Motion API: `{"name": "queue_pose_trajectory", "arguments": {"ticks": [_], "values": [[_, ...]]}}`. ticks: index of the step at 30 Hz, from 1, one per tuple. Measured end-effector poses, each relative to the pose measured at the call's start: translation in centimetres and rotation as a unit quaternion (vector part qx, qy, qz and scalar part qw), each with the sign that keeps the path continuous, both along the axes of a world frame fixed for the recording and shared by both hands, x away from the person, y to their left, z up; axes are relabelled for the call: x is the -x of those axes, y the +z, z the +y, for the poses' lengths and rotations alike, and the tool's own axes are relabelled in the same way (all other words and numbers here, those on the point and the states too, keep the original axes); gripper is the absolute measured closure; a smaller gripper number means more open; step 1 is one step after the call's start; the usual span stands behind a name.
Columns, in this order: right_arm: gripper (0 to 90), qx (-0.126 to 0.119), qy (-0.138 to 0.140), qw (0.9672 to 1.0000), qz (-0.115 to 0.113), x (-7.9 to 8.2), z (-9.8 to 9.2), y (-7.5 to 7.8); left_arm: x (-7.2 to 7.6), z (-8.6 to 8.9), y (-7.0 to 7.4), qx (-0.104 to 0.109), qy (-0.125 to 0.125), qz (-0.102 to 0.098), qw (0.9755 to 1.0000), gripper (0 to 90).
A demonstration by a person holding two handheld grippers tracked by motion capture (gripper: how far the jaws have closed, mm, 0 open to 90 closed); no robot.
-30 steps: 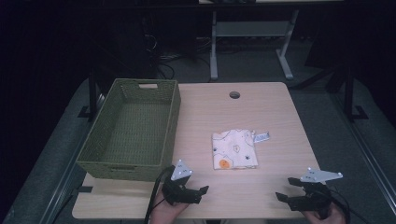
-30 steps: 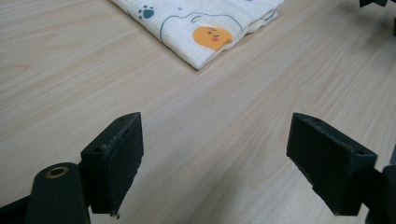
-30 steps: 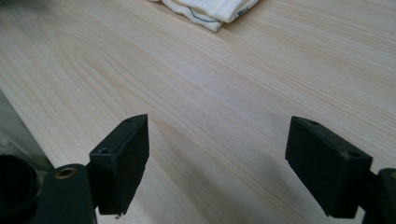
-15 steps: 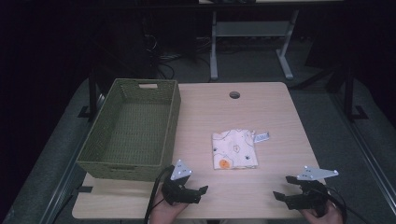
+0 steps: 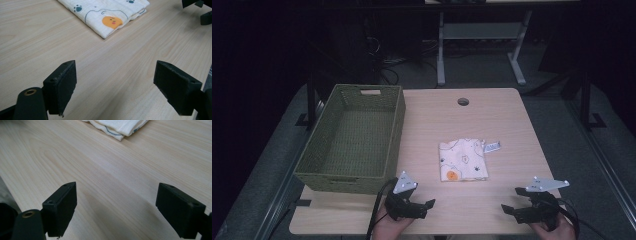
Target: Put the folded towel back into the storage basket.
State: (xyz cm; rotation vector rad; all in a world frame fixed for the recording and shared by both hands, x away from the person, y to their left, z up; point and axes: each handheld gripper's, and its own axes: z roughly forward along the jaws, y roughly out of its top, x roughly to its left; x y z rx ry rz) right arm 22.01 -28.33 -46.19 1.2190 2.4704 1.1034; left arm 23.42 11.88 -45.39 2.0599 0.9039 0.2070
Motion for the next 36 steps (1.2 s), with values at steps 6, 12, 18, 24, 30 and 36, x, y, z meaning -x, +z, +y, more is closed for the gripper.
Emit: {"name": "queue_pose_trajectory", "arguments": {"ticks": [6, 12, 18, 24, 30, 36], "values": [[17.0, -0.003, 0.000, 1.0000, 0.000, 0.0, 0.0, 0.0, 0.0, 0.0, 0.0, -0.001, -0.002, 0.000, 1.0000, 18.7], [17.2, -0.005, 0.000, 1.0000, 0.003, -0.1, 0.2, 0.0, -0.1, -0.1, -0.2, -0.009, -0.001, 0.000, 1.0000, 18.7], [17.3, -0.010, 0.005, 0.9999, -0.002, -0.3, 0.7, 0.3, -0.1, -0.3, -0.2, -0.008, -0.003, 0.000, 1.0000, 18.7], [17.1, -0.009, 0.019, 0.9998, -0.006, -1.3, 1.7, 0.7, -0.1, -0.5, -0.1, -0.003, -0.004, 0.002, 1.0000, 18.7], [14.9, -0.021, 0.019, 0.9996, -0.002, -2.2, 1.2, 1.0, -0.3, -0.7, 0.0, 0.006, -0.003, 0.005, 1.0000, 18.7], [14.9, -0.022, 0.027, 0.9993, 0.013, -3.5, 1.6, 1.2, -0.7, -1.5, 0.4, 0.013, -0.008, 0.006, 0.9999, 18.2]]}}
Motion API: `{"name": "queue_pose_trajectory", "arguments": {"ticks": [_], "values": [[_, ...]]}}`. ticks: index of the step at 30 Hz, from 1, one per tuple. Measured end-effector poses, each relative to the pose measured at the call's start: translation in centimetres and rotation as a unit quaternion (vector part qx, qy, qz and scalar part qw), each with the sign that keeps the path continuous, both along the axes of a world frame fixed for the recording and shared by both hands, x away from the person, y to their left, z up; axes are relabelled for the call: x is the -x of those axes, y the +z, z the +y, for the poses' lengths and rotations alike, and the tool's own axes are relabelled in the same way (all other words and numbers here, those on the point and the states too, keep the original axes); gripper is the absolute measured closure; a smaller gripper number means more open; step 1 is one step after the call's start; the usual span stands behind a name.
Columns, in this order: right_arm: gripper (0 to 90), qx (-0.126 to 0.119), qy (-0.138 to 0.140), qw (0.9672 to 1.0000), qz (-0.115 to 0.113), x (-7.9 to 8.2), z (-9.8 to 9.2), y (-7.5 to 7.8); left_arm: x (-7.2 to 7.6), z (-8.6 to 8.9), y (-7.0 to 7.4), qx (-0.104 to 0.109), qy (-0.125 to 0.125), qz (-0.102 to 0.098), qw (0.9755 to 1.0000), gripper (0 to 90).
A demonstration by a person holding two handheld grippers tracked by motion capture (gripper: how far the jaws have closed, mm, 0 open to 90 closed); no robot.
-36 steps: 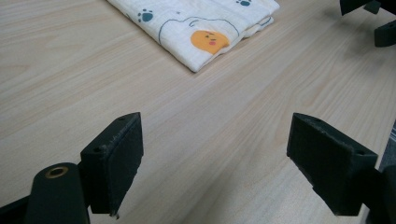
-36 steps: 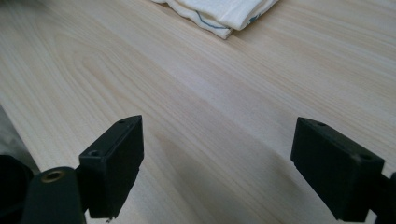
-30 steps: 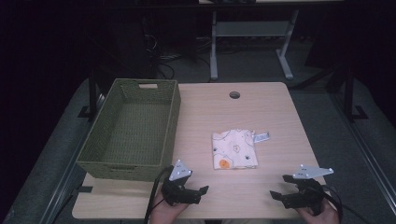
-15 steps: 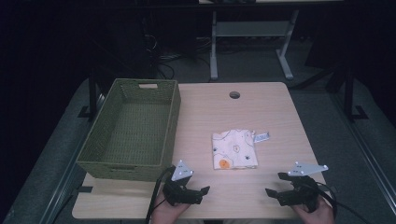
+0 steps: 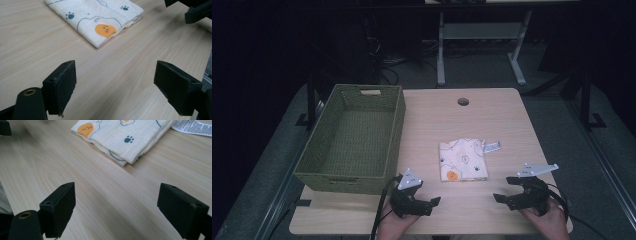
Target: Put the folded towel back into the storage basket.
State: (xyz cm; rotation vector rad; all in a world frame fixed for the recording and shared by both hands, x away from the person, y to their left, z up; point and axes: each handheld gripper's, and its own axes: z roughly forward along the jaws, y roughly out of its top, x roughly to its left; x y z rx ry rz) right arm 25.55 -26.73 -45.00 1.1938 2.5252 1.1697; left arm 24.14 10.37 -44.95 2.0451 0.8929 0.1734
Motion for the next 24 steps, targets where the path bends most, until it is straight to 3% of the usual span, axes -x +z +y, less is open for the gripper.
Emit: {"name": "queue_pose_trajectory", "arguments": {"ticks": [9, 13, 24], "values": [[15.0, 0.008, 0.013, 0.9999, -0.001, -1.8, 1.0, 0.9, -1.1, -0.5, 0.6, -0.001, 0.004, 0.002, 1.0000, 17.8], [15.0, 0.009, 0.013, 0.9999, 0.002, -2.6, 1.3, 1.2, -1.6, -0.6, 0.6, 0.002, 0.005, 0.012, 0.9999, 18.3], [15.1, 0.004, 0.025, 0.9995, 0.018, -4.9, 2.0, 2.4, -2.7, -1.9, 1.5, -0.012, -0.003, 0.016, 0.9998, 23.6]]}}
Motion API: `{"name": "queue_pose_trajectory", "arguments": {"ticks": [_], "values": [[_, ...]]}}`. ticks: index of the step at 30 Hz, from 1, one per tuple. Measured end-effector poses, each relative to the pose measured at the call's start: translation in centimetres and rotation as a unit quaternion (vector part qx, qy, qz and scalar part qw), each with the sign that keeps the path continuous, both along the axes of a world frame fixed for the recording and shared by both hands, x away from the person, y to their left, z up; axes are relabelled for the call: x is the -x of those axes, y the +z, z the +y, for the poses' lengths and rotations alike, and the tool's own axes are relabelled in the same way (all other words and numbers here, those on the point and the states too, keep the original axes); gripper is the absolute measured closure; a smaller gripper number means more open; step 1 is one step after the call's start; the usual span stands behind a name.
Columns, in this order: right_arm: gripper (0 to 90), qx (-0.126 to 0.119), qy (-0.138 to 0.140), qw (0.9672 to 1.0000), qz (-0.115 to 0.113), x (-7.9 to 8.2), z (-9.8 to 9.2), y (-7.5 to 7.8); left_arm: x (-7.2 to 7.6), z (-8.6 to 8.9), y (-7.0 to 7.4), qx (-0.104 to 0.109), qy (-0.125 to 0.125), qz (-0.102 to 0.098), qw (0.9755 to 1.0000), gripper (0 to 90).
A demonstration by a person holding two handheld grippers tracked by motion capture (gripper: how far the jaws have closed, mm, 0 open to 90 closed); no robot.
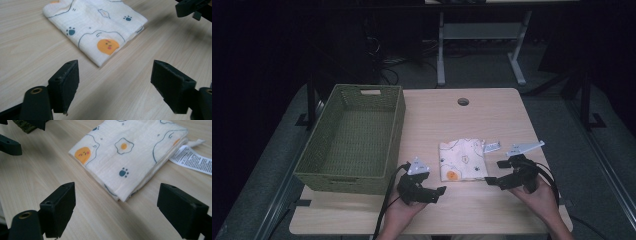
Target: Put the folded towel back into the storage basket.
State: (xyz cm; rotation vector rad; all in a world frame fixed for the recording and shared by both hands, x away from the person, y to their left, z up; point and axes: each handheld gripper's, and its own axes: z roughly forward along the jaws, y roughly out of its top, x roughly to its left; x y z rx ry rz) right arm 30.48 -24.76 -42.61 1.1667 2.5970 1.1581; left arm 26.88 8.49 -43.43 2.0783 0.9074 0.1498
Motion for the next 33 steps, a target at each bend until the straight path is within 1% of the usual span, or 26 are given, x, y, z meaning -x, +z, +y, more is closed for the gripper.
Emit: {"name": "queue_pose_trajectory", "arguments": {"ticks": [1, 2, 4, 5, 6, 7, 8, 9, 10, 12, 13, 14, 16, 19, 21, 22, 23, 24, 25, 26, 27, 29, 33], "values": [[15.0, -0.002, 0.003, 1.0000, 0.003, -0.5, 0.1, 0.3, -0.2, -0.3, 0.2, 0.002, -0.002, 0.003, 1.0000, 24.5], [15.1, -0.006, 0.004, 1.0000, 0.002, -0.7, 0.2, 0.4, -0.3, -0.4, 0.3, -0.002, -0.005, 0.003, 1.0000, 24.5], [15.0, -0.001, 0.004, 1.0000, 0.005, -1.3, 0.4, 0.6, -0.7, -0.7, 0.5, -0.003, -0.007, 0.004, 1.0000, 24.5], [15.0, -0.001, 0.004, 1.0000, 0.005, -1.3, 0.4, 0.6, -0.7, -0.7, 0.5, -0.003, -0.007, 0.004, 1.0000, 24.5], [15.1, 0.003, 0.004, 1.0000, 0.004, -1.8, 0.6, 0.8, -0.9, -1.0, 0.7, -0.004, -0.006, 0.004, 1.0000, 24.5], [15.3, 0.001, 0.004, 1.0000, 0.002, -2.0, 0.7, 0.9, -1.1, -1.2, 0.7, -0.003, -0.007, 0.006, 1.0000, 24.6], [15.3, 0.003, 0.006, 1.0000, 0.004, -2.3, 0.9, 1.0, -1.2, -1.3, 0.8, -0.002, -0.006, 0.008, 0.9999, 24.7], [15.3, 0.003, 0.006, 1.0000, 0.004, -2.3, 0.9, 1.0, -1.2, -1.3, 0.8, -0.002, -0.006, 0.008, 0.9999, 24.7], [15.3, 0.007, 0.007, 0.9999, 0.007, -2.9, 1.2, 1.2, -1.4, -1.5, 0.9, -0.006, -0.008, 0.008, 0.9999, 24.7], [15.4, 0.008, 0.009, 0.9999, 0.006, -3.5, 1.5, 1.3, -1.8, -2.1, 1.2, -0.009, -0.008, 0.005, 0.9999, 24.7], [15.4, 0.011, 0.010, 0.9999, 0.007, -3.8, 1.6, 1.4, -1.8, -2.1, 1.2, -0.009, -0.008, 0.005, 0.9999, 24.7], [15.4, 0.011, 0.010, 0.9998, 0.010, -4.1, 1.8, 1.4, -2.1, -2.4, 1.4, -0.011, -0.007, 0.007, 0.9999, 24.8], [15.7, 0.015, 0.011, 0.9998, 0.007, -4.7, 2.0, 1.5, -2.5, -2.8, 1.4, -0.015, -0.007, 0.008, 0.9998, 24.8], [15.9, 0.017, 0.009, 0.9997, 0.013, -5.5, 2.3, 1.6, -3.0, -3.2, 1.4, -0.021, -0.004, 0.013, 0.9997, 24.8], [16.0, 0.020, 0.009, 0.9997, 0.014, -5.8, 2.3, 1.6, -3.2, -3.3, 1.4, -0.019, -0.001, 0.015, 0.9997, 24.7], [16.8, 0.020, 0.005, 0.9997, 0.014, -6.3, 2.4, 1.7, -3.6, -3.5, 1.3, -0.020, 0.000, 0.019, 0.9996, 24.8], [17.8, 0.021, 0.006, 0.9996, 0.017, -6.6, 2.4, 1.7, -3.6, -3.5, 1.3, -0.020, 0.000, 0.019, 0.9996, 24.8], [18.2, 0.022, 0.007, 0.9995, 0.019, -6.8, 2.4, 1.8, -3.9, -3.7, 1.2, -0.028, 0.003, 0.019, 0.9994, 24.8], [18.2, 0.027, 0.008, 0.9994, 0.019, -7.1, 2.5, 1.8, -3.9, -3.7, 1.2, -0.028, 0.003, 0.019, 0.9994, 24.8], [18.2, 0.030, 0.008, 0.9993, 0.021, -7.3, 2.6, 1.8, -4.3, -4.0, 1.0, -0.035, 0.005, 0.023, 0.9991, 25.3], [18.4, 0.032, 0.007, 0.9992, 0.022, -7.6, 2.6, 1.8, -4.3, -4.0, 1.0, -0.035, 0.005, 0.023, 0.9991, 26.0], [20.0, 0.030, 0.005, 0.9992, 0.024, -8.0, 2.6, 1.8, -4.8, -4.2, 0.6, -0.041, 0.012, 0.030, 0.9986, 26.1], [21.3, 0.041, 0.004, 0.9987, 0.029, -8.7, 2.9, 1.3, -5.4, -4.5, 0.0, -0.048, 0.016, 0.040, 0.9979, 26.1]]}}
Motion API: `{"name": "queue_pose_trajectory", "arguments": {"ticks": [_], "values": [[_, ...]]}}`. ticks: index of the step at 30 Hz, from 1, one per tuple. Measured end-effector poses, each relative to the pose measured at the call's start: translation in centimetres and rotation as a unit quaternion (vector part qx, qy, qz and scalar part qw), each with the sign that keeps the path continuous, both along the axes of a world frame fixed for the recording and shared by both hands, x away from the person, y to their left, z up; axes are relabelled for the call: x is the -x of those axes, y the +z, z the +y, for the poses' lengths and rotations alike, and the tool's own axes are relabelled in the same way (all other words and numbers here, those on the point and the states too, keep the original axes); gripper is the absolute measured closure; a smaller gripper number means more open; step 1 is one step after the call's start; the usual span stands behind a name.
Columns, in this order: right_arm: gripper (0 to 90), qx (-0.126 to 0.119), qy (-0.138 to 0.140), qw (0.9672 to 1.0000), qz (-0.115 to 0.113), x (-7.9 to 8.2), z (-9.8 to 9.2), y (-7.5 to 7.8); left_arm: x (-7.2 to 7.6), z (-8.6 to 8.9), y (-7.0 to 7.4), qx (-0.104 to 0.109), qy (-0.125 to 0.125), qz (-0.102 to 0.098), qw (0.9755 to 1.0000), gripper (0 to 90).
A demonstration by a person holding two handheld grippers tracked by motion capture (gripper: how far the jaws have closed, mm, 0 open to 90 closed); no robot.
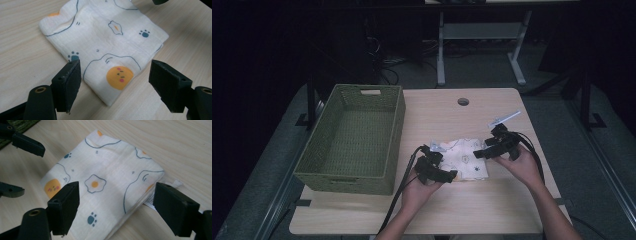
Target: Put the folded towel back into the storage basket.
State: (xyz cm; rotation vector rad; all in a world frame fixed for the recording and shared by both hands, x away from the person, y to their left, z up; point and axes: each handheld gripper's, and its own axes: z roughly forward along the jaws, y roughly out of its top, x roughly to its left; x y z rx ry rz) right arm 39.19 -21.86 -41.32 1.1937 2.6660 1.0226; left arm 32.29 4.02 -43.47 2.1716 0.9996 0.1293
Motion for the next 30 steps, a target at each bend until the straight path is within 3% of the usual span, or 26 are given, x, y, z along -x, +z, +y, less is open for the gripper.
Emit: {"name": "queue_pose_trajectory", "arguments": {"ticks": [9, 15, 20, 23, 26, 30], "values": [[31.0, 0.022, -0.010, 0.9995, 0.023, -1.3, 0.7, -1.5, -0.9, -0.1, -0.9, -0.011, 0.010, 0.018, 0.9997, 30.3], [37.8, 0.037, -0.007, 0.9992, 0.014, -1.9, 1.2, -1.8, -1.1, -0.4, -1.1, -0.027, 0.006, 0.017, 0.9995, 35.2], [39.4, 0.040, -0.008, 0.9990, 0.015, -2.3, 1.5, -2.1, -1.1, -0.8, -1.5, -0.037, 0.000, 0.020, 0.9991, 38.7], [38.1, 0.044, -0.019, 0.9986, 0.024, -2.5, 1.7, -2.6, -1.1, -1.0, -1.8, -0.066, -0.009, 0.023, 0.9975, 38.5], [38.2, 0.062, -0.021, 0.9976, 0.023, -2.6, 1.9, -2.9, -1.1, -1.0, -2.0, -0.070, -0.011, 0.026, 0.9972, 38.0], [39.0, 0.067, -0.021, 0.9972, 0.025, -2.7, 2.0, -3.3, -1.1, -1.2, -2.0, -0.075, -0.009, 0.018, 0.9970, 39.2]]}}
